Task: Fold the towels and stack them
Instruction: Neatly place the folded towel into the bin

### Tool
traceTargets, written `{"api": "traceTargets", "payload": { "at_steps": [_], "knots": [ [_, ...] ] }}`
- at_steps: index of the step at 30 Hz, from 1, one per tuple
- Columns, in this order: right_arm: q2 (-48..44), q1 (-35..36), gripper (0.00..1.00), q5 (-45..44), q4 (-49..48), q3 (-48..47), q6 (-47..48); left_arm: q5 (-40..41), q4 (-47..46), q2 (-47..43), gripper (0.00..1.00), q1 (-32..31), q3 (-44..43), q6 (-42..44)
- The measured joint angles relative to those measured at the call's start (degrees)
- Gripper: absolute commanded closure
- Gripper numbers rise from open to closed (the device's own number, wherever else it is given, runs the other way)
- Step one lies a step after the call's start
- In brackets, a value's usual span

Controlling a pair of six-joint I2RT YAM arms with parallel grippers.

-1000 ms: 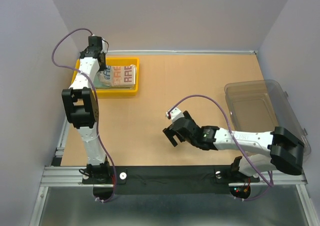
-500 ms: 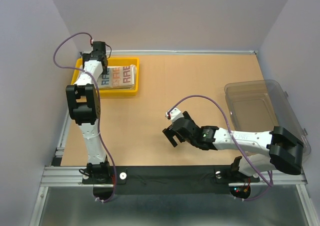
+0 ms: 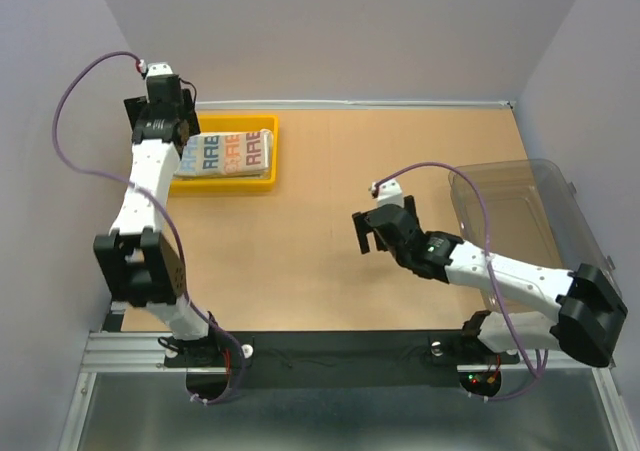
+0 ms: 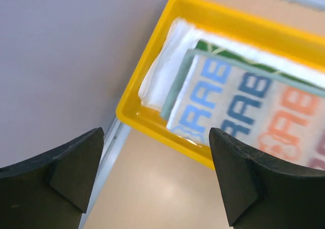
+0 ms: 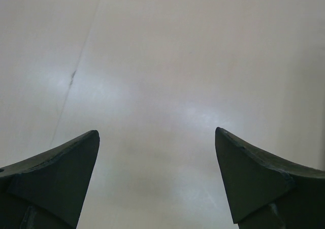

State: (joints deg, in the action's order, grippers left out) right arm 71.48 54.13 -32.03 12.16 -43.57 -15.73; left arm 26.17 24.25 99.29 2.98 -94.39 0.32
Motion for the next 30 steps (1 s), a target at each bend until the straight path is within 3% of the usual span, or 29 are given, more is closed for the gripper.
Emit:
{"api": "traceTargets", "payload": {
  "at_steps": [6,10,16,21,30],
  "knots": [
    [-8.59,-7.08,0.0,-9.25,4.13,-0.5,-3.52,-13.2,-6.01,-31.93,0.01,-2.27,21.07,-3.1],
    [-16.11,-7.43,0.0,-15.39,6.97,-1.07,-5.2,-19.08,-7.48,-53.53,0.01,-2.27,32.89,-5.46],
    [-32.87,-7.43,0.0,-17.59,9.29,-0.87,-6.03,-20.22,-4.02,-78.34,0.01,-2.25,38.99,-9.27],
    [-49.22,-7.45,0.0,-17.75,9.35,2.34,-4.0,-17.35,-0.7,-82.34,0.01,-3.32,38.16,-12.11],
    [-60.92,-7.45,0.0,-16.83,10.36,7.89,0.09,-15.45,3.17,-82.23,0.01,-4.59,38.69,-13.51]
  ]
}}
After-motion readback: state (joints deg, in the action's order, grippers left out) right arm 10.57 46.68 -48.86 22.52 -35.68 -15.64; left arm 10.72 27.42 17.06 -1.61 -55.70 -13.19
